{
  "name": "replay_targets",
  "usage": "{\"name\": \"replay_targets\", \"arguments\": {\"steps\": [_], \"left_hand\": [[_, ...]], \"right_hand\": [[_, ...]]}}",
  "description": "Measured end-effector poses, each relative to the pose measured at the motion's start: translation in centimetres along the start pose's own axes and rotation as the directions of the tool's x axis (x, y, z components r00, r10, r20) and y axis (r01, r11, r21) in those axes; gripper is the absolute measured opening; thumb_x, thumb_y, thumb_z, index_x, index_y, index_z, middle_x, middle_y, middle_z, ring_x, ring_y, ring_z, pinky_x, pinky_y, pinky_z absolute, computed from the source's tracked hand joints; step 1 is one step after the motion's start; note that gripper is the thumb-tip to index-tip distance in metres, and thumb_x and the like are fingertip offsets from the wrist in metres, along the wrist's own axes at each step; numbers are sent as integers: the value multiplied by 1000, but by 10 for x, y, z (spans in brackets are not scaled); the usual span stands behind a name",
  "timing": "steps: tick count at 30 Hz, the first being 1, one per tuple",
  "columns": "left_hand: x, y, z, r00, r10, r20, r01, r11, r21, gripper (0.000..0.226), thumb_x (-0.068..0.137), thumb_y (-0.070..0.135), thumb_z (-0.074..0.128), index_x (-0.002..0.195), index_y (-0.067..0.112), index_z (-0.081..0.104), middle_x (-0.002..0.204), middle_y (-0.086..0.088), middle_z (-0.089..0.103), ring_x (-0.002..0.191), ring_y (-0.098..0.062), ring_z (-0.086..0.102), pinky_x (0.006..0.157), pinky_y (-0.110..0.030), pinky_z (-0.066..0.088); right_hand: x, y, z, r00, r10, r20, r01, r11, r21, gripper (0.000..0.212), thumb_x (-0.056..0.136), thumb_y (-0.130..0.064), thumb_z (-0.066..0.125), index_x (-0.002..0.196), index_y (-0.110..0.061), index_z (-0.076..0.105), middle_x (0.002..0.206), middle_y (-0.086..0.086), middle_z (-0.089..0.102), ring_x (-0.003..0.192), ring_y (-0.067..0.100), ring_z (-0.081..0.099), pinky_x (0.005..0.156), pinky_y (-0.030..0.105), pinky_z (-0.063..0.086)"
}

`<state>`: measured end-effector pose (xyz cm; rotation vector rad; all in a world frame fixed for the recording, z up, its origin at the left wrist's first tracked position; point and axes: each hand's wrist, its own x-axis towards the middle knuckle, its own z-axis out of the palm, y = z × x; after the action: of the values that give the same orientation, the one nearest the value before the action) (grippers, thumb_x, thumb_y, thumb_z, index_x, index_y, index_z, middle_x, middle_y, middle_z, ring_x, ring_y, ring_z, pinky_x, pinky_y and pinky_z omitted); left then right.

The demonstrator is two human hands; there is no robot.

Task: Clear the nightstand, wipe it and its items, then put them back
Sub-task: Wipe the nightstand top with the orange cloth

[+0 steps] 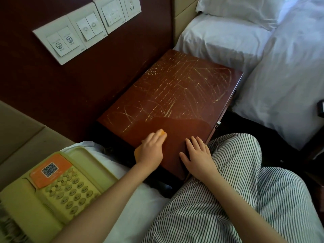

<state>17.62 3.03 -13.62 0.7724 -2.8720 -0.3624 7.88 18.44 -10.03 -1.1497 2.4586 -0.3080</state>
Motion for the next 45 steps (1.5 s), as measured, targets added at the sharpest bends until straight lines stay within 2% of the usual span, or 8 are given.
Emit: {"name": "replay_targets", "arguments": {"steps": [4, 10, 13, 22, 24, 31, 40, 45], "left_hand": [[4, -14, -1, 999, 48, 9, -47, 996, -76, 42, 95, 4, 39, 132, 17, 50, 141, -1, 45, 127, -20, 41, 101, -38, 42], [39, -36, -16, 958, -274, -83, 269, 961, -62, 43, 94, 0, 38, 133, 15, 47, 145, -1, 39, 130, -20, 35, 101, -32, 37], [43, -26, -17, 937, -337, -95, 335, 941, -43, 45, 94, 3, 35, 135, 19, 44, 147, 2, 35, 132, -18, 34, 100, -32, 39], [9, -9, 5, 998, 70, -8, -70, 996, -56, 42, 92, 6, 42, 131, 20, 51, 140, 2, 47, 125, -17, 43, 99, -37, 44], [16, -24, 1, 999, 47, -23, -49, 996, -74, 41, 92, 4, 43, 129, 19, 53, 137, 0, 49, 123, -20, 46, 98, -38, 45], [49, -20, -15, 950, -293, -107, 287, 955, -73, 43, 94, 2, 38, 133, 15, 47, 145, -2, 40, 132, -19, 35, 105, -33, 33], [12, 4, 1, 997, 72, 39, -70, 997, -39, 45, 94, 6, 37, 136, 19, 46, 145, 0, 40, 132, -19, 35, 105, -41, 36], [48, -30, -18, 983, -177, -38, 175, 984, -42, 43, 96, 5, 33, 137, 18, 44, 147, 0, 36, 134, -18, 31, 106, -34, 35]], "right_hand": [[-1, 1, 0, 1000, -2, -4, 2, 1000, 5, 62, 100, -46, 29, 151, -15, 10, 159, 6, 7, 146, 23, -3, 116, 35, -2], [0, 3, 1, 1000, 7, -1, -7, 1000, 5, 63, 100, -46, 28, 151, -16, 9, 159, 5, 6, 146, 22, -4, 116, 35, -3], [1, 3, 2, 1000, 7, 3, -7, 1000, -3, 63, 100, -46, 27, 151, -16, 8, 159, 5, 5, 146, 22, -5, 116, 36, -3], [2, 1, 3, 1000, -7, -6, 7, 1000, -16, 63, 100, -46, 28, 151, -16, 8, 159, 6, 4, 146, 22, -4, 117, 35, -2], [2, 1, 3, 1000, -5, -3, 5, 1000, -19, 63, 100, -46, 28, 151, -16, 7, 159, 5, 3, 146, 22, -4, 116, 35, -3], [3, 0, 2, 1000, -2, 7, 2, 1000, -27, 63, 100, -45, 28, 151, -16, 7, 159, 6, 3, 146, 22, -5, 117, 36, -3], [5, -1, 4, 1000, -5, -19, 5, 1000, -27, 63, 100, -45, 30, 151, -16, 9, 159, 7, 4, 146, 23, -2, 116, 35, -2], [5, -3, 5, 1000, -2, -10, 2, 999, -36, 63, 100, -45, 28, 151, -16, 7, 159, 7, 1, 146, 22, -5, 116, 34, -4]]}}
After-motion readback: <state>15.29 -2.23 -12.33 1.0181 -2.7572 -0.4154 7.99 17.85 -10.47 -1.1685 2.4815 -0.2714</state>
